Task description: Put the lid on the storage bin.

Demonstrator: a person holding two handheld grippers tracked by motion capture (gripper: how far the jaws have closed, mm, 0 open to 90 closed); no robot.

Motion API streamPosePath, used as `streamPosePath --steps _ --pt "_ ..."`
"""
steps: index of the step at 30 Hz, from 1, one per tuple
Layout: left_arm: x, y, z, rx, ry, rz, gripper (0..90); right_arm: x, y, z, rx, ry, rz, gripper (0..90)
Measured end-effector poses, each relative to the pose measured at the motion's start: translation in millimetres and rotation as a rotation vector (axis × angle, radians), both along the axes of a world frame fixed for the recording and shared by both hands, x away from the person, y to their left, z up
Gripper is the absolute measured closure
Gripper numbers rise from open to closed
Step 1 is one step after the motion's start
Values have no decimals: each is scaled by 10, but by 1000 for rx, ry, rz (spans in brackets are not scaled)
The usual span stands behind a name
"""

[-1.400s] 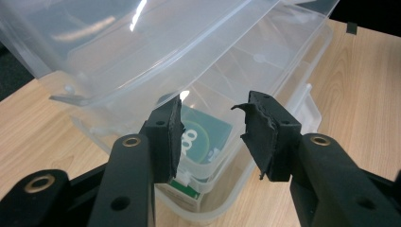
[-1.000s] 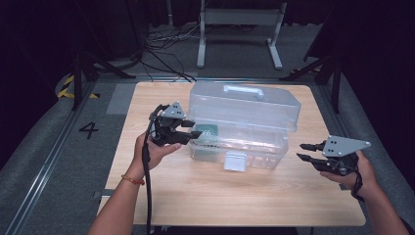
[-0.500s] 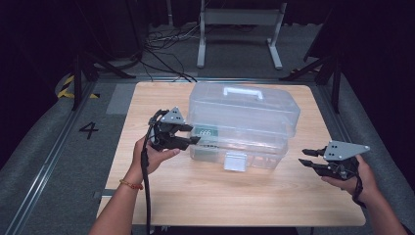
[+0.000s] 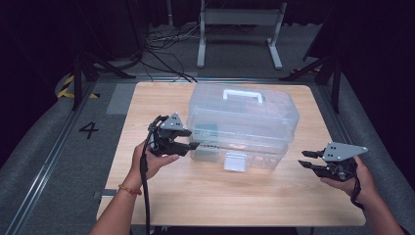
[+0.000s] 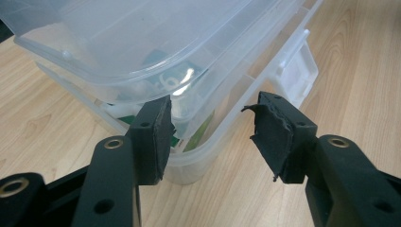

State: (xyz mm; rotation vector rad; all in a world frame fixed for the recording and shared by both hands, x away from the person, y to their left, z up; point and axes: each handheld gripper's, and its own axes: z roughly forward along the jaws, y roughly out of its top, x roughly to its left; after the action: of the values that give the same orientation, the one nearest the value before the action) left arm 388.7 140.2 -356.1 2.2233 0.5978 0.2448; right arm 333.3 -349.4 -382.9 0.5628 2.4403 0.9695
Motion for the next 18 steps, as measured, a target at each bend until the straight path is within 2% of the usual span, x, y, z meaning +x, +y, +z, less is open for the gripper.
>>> streamPosePath --steps 7,9,13,15,18 --pt "-63 1 -20 55 5 -19 478 -13 4 -33 4 14 3 654" --pt "-76 -1 -33 54 6 -21 477 -16 4 -44 2 13 4 654" --pt "-117 -6 -120 96 16 -36 478 -20 -5 -59 10 22 1 654" --pt "-140 13 -165 92 4 -15 459 -23 -11 -67 10 19 2 654" --pt "-145 43 -180 80 9 -10 456 -29 -9 -80 6 23 1 653"
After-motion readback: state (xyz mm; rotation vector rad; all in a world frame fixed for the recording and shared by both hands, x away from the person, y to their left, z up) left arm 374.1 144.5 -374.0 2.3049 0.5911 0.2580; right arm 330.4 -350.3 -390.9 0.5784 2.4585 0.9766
